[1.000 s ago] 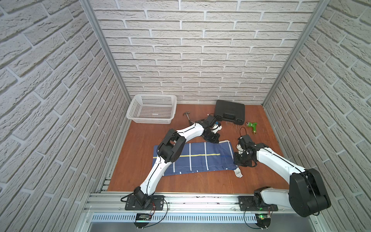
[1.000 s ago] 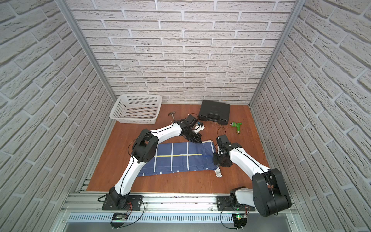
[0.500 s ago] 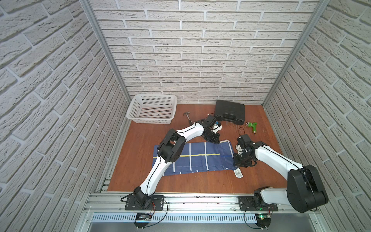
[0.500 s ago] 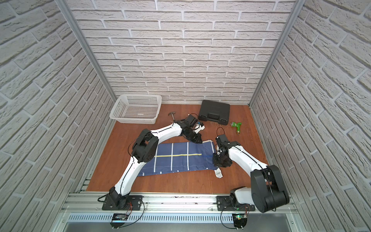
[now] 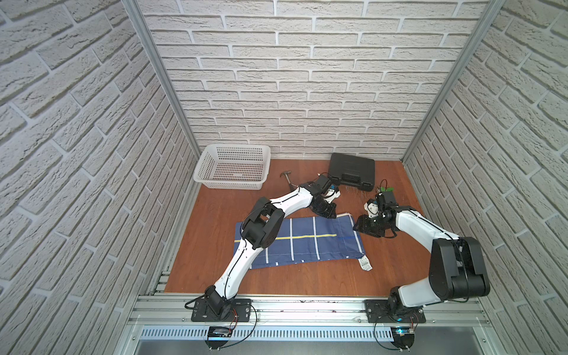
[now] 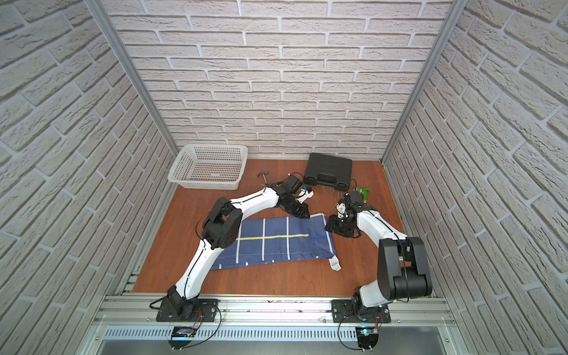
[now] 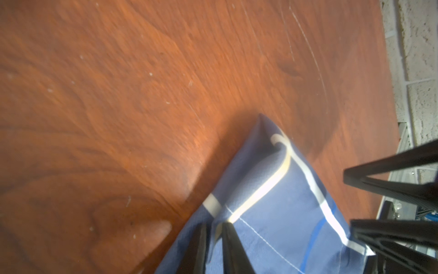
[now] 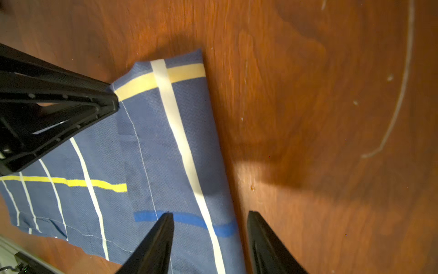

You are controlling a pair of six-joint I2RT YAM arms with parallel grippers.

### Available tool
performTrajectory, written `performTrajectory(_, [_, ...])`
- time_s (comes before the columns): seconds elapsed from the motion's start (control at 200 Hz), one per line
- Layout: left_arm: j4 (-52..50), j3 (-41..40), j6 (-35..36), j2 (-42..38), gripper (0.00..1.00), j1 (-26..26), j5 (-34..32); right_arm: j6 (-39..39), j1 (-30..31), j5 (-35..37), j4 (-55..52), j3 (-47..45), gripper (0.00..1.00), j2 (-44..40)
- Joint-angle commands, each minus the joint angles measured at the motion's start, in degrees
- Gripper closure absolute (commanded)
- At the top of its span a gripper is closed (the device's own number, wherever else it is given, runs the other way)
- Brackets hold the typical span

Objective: Roll up the pillowcase
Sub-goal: Roll the pillowcase at the center of the board.

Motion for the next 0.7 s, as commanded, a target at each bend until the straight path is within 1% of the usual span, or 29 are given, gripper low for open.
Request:
performTrajectory(0.0, [-1.3,1.3,1.6,0.5,0.82,0.4,-1.1,-2.7,-0.6,-5.0,3.9,1.0,0.45,2.6])
performTrajectory(0.13, [-2.2,1.8,2.1,1.0,0.82,0.4,-1.3,-2.4,-1.6,-6.3,6.4,-1.2,0.48,5.0])
performTrajectory(0.255, [-2.8,1.8,2.7,1.3,0.82,0.5,-1.6,-1.5,-2.6,-9.1,8.5,-2.5,0.53,6.1])
performTrajectory(0.33, [-2.9,1.8,2.6,1.5,0.82,0.6,-1.5,-1.1,-2.8,-11.1,10.4,-3.1,0.61,6.3])
performTrajectory(0.405, [-2.9,1.9,2.5,1.5,0.82,0.5,-1.6,-1.2,-2.9,-11.8,10.8,-3.2,0.71,5.7])
performTrajectory(0.515, [-2.6,2.3,2.0,0.9,0.81,0.5,-1.5,-0.7,-2.8,-11.4,10.9,-3.6,0.85,3.5])
performTrajectory(0.55, [-2.4,2.3,2.0,0.7,0.8,0.6,-1.6,-0.4,-2.5,-10.4,10.5,-3.6,0.88,2.8])
performTrajectory(0.595, [-2.2,2.5,1.6,0.3,0.77,0.5,-1.5,0.7,-2.1,-9.2,10.1,-3.4,0.94,2.2])
performTrajectory(0.695, [-2.0,2.7,1.0,-1.4,0.7,0.6,-2.1,6.3,-0.4,-4.2,9.3,-3.1,0.96,0.2])
